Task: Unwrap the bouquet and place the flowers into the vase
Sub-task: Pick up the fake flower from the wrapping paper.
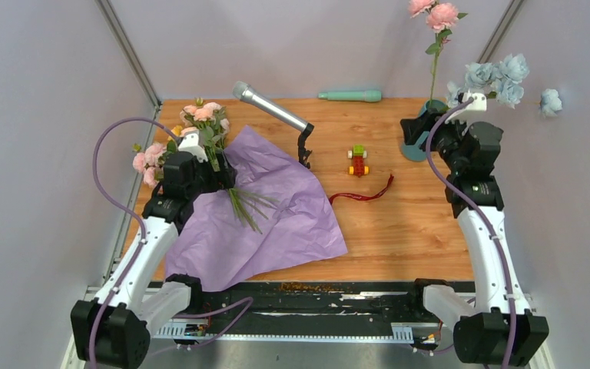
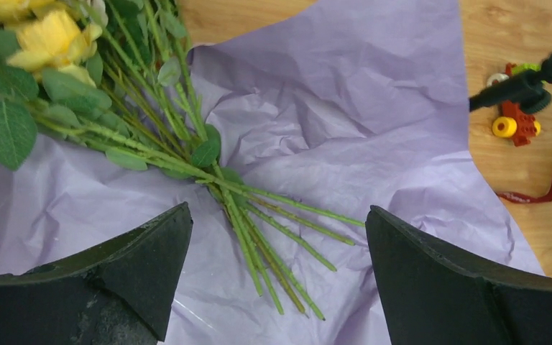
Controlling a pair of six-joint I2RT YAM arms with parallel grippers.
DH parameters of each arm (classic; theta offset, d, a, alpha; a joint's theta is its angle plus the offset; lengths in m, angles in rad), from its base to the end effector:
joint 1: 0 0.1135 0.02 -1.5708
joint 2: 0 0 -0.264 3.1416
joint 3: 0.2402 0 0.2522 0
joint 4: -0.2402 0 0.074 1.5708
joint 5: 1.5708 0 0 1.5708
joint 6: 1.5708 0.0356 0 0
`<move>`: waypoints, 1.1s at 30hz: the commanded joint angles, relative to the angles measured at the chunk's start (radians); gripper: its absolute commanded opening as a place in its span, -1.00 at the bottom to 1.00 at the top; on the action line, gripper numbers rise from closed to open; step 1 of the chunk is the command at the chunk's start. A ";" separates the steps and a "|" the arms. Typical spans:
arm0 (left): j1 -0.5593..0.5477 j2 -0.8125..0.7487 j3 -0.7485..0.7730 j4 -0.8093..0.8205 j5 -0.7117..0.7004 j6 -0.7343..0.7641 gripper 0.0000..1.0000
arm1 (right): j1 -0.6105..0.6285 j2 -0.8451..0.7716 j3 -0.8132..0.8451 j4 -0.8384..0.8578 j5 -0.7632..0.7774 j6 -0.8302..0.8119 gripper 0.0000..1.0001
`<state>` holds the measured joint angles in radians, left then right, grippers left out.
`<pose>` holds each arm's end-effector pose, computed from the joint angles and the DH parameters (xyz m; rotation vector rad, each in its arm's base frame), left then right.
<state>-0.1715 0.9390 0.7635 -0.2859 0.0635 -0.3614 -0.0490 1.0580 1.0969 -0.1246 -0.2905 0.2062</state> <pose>0.2103 -0.0387 0.2941 -0.1545 2.0487 -0.3980 0.2408 -0.0016 0.4038 -0.0097 1.6652 0.3596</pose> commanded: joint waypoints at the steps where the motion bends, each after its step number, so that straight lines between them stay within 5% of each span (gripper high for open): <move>1: 0.027 0.062 -0.049 0.129 -0.049 -0.182 0.92 | 0.003 -0.106 -0.111 -0.035 -0.058 0.074 0.38; 13: 0.066 0.149 -0.274 0.446 -0.278 -0.553 0.13 | 0.027 -0.211 -0.165 -0.122 -0.118 0.048 0.37; 33: 0.167 0.367 -0.268 0.596 -0.161 -0.653 -0.25 | 0.034 -0.201 -0.154 -0.158 -0.115 0.041 0.37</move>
<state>-0.0162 1.2797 0.4820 0.2455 -0.1188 -0.9833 -0.0200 0.8608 0.9222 -0.2874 -0.4030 0.2604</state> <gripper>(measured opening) 0.384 0.688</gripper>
